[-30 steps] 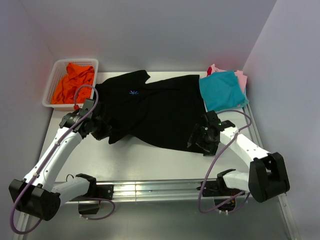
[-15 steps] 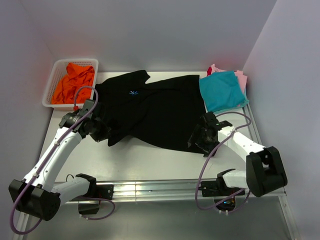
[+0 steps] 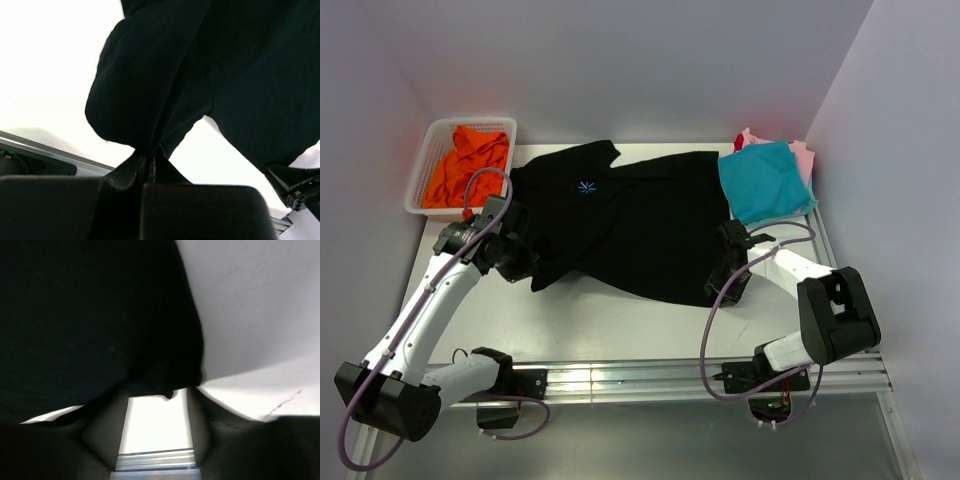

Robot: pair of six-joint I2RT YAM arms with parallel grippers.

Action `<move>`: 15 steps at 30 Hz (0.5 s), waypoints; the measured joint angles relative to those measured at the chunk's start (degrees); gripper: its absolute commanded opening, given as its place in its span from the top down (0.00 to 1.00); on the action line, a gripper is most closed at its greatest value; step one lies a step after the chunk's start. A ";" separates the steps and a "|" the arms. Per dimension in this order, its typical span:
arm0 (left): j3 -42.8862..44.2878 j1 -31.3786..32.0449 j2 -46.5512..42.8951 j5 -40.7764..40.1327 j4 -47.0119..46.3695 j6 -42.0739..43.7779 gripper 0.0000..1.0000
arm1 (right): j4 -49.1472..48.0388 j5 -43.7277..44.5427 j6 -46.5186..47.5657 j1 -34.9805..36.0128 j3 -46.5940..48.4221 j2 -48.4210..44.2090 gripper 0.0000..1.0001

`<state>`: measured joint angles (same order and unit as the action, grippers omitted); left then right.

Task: Fold and stack the t-shirts
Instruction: Flatten out the tshirt

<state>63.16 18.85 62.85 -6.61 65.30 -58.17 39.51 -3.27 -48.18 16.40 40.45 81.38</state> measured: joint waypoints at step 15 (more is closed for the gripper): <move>8.70 -0.55 4.00 -2.62 3.08 2.21 1.00 | 4.17 1.73 2.69 -2.43 3.63 -2.14 1.00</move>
<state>71.85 18.31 66.85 -9.23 68.38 -55.96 43.68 -1.54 -45.50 13.98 44.07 79.24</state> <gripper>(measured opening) 0.026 0.010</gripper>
